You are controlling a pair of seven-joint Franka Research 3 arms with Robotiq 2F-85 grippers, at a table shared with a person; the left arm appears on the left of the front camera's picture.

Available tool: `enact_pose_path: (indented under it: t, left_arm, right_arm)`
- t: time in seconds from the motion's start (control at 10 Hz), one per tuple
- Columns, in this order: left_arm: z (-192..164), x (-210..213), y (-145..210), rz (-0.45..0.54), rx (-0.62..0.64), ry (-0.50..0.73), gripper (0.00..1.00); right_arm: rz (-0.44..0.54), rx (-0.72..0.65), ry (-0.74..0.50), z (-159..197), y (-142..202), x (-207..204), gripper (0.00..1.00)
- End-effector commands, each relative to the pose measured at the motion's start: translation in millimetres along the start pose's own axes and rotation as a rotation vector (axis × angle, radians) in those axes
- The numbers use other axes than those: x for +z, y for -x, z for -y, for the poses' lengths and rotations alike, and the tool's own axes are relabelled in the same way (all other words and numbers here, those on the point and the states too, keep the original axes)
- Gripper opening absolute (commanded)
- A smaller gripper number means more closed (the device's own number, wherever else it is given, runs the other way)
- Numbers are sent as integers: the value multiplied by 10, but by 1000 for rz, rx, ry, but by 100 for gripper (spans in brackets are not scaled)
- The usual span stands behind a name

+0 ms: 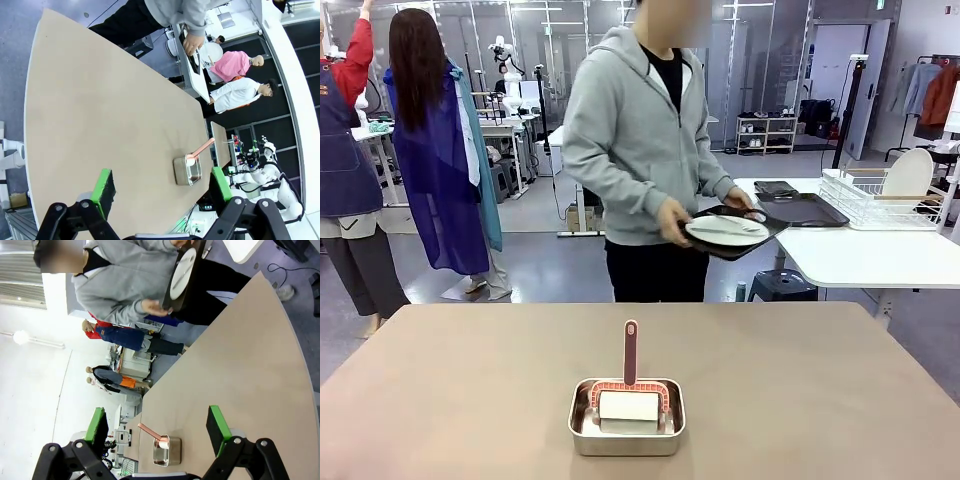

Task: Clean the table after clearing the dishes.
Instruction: When the right (or left) Handle tray is removed, use the right hand (or left hand) to clean the right (or left) side of the table with the Lint Roller.

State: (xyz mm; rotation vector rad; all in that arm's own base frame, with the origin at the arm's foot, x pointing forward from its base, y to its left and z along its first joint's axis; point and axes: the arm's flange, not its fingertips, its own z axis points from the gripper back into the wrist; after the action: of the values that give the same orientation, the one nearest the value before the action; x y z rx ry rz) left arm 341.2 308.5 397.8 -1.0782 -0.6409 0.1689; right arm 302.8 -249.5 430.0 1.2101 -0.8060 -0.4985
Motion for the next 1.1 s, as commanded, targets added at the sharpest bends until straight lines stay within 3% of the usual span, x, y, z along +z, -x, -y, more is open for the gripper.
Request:
enact_pose_path:
  t: [0.0,0.2,0.4,0.5,0.8,1.0]
  left_arm:
    - [4,33,29,-14,1,0,96]
    - [4,33,29,-14,1,0,96]
    - [4,33,29,-14,1,0,96]
    - [4,33,29,-14,1,0,96]
    - [4,33,29,-14,1,0,96]
    - [4,33,29,-14,1,0,96]
  right_arm:
    - [0,0,0,0,0,0,100]
    - [-93,201,11,-911,-21,-609,100]
    - [-311,391,90,-1727,-73,-1692,100]
    - [-471,527,157,-2107,97,-2364,100]
    - [-847,858,284,-2589,963,-3877,100]
    - [-1043,998,274,-2617,1603,-4415,100]
